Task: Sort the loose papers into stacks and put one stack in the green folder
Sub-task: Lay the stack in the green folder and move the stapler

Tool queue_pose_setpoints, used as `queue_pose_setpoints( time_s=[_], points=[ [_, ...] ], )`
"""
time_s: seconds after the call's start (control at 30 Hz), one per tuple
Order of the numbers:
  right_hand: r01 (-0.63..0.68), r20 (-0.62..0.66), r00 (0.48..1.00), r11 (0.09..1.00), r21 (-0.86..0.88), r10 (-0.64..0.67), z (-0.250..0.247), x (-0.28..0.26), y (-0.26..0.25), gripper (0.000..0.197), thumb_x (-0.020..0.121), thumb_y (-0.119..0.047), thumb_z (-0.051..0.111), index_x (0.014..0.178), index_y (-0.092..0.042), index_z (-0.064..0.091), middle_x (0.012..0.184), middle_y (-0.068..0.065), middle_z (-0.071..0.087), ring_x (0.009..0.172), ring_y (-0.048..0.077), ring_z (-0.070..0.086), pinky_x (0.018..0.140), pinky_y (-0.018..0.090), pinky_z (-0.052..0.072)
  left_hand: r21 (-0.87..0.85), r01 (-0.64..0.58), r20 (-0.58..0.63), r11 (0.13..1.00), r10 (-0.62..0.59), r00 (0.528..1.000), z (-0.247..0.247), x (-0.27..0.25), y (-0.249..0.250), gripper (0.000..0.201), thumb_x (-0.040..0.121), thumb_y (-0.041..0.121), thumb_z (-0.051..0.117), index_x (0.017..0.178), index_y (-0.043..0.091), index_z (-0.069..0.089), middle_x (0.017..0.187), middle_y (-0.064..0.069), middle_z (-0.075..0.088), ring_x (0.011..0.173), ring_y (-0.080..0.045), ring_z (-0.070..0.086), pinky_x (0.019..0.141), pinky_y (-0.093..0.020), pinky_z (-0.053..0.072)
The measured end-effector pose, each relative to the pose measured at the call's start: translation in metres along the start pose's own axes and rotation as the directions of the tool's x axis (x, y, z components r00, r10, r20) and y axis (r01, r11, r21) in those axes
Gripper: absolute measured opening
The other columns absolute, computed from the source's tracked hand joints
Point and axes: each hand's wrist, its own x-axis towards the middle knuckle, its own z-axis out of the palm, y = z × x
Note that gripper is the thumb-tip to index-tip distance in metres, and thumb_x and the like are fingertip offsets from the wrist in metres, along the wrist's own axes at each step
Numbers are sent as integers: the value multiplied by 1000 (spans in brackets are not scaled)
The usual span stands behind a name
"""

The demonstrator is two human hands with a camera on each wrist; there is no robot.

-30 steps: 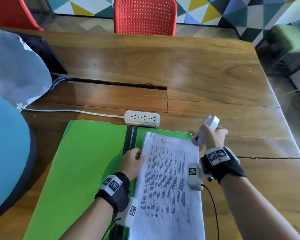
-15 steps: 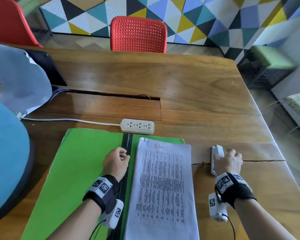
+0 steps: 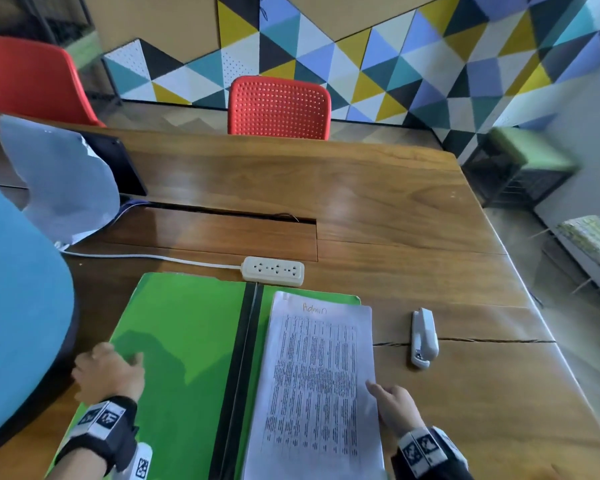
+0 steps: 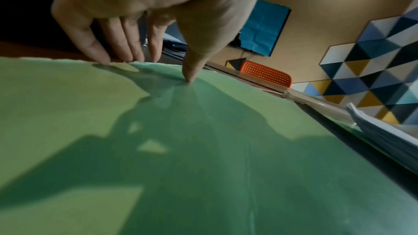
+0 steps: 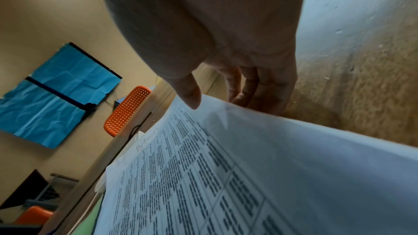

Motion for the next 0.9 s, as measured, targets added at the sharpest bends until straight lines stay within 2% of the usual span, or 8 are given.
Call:
queue_pose_setpoints(
  time_s=[0.13,0.23,0.3,0.37,0.43,0.67,0.8,0.9],
  points=[
    [-43,111,993,998,46,38,-2,15,2,28,87,-31,64,77,-6,59,67,6,55,62,22,53,62,29,42,41,5,-3,999,-5,1000,-5,1,-12,38,87,18,68,113,-6,54,120,-34,51,109,-48,49,81,-58,48],
    [-39,133,991,993,109,25,-8,22,-1,23,85,-23,63,76,-6,52,57,3,47,53,20,46,53,27,37,-2,-2,76,1000,2,997,-10,13,-28,33,91,22,64,111,-4,60,113,-30,61,97,-41,56,79,-49,49],
    [-50,124,992,984,174,29,-11,26,-4,20,85,-19,61,75,-6,51,57,7,47,53,22,49,52,30,40,-107,-51,166,993,68,984,-13,19,-39,30,93,24,61,108,-2,65,107,-25,67,84,-34,57,73,-39,47],
    [-35,98,995,975,221,13,-14,23,-9,10,87,-14,58,83,-5,59,74,13,65,70,31,65,64,40,53,-215,-115,209,970,161,965,-26,17,-46,24,94,23,60,101,2,67,102,-23,68,81,-34,57,69,-36,43],
    [4,28,1000,976,216,-10,-15,15,-10,8,90,-8,57,93,-8,64,86,12,70,79,30,68,73,37,56,-348,-191,213,918,276,937,-47,10,-51,18,95,22,60,91,6,67,96,-19,70,82,-34,60,69,-35,41],
    [47,-168,985,993,108,-29,3,9,-13,19,84,-14,67,101,-9,74,87,7,72,72,22,65,74,29,52,-536,-433,244,724,625,742,-155,-30,-20,20,92,17,61,76,7,66,72,-4,68,65,-10,60,50,-18,50],
    [66,-228,972,998,22,-59,15,-7,-22,16,85,-27,70,99,-23,75,84,-1,71,69,16,65,67,22,49,-560,-591,133,580,768,627,-172,-65,22,19,93,19,62,76,13,68,74,-6,71,71,-7,65,64,-8,44],
    [43,-254,965,997,-59,-57,21,-17,-26,16,87,-31,66,99,-28,75,89,-1,73,75,20,66,69,23,50,-729,-419,270,541,790,550,-152,-89,51,18,94,27,58,98,15,71,93,-3,76,77,-14,73,67,-17,53]
  ],
)
